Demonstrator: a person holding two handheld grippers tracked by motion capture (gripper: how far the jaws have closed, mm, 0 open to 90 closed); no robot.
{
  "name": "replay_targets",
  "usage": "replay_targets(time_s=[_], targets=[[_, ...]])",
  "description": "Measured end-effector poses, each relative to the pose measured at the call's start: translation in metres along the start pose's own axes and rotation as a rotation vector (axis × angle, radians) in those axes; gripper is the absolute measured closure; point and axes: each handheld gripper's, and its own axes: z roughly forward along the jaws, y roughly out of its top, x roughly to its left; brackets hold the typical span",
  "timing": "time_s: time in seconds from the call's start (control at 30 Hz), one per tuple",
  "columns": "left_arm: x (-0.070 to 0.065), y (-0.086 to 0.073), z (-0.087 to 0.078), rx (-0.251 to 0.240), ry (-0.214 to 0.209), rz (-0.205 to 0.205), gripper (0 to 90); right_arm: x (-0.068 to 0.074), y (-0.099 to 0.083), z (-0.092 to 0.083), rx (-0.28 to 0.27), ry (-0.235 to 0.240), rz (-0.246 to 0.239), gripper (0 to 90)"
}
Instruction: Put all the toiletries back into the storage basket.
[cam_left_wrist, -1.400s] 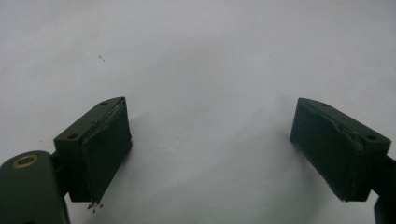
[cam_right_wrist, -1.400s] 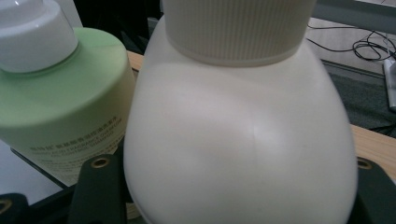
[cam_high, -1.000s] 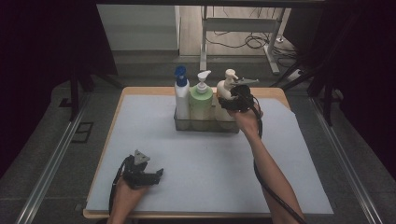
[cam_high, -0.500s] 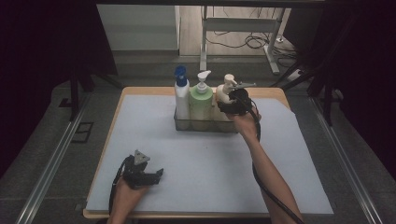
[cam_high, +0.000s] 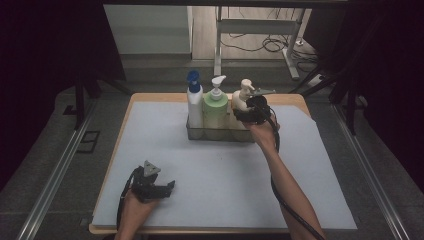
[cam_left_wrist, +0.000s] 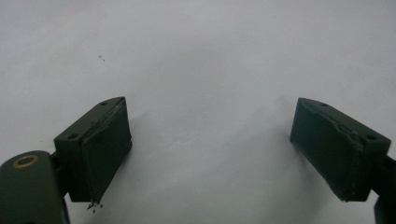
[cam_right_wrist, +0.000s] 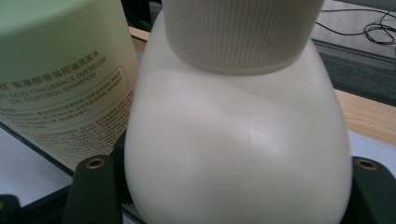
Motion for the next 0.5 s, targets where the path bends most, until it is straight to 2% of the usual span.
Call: replay_targets(time_s=[0.3,0.5], targets=[[0.000,0.000,0.000,0.000,0.001,0.000,12.0,-0.003,-0.008,-0.007,-0.002,0.009,-0.006,32.1],[0.000,0.000,0.000,-0.001,0.001,0.000,12.0,-0.006,-0.015,-0.017,-0.009,0.033,-0.004,34.1]])
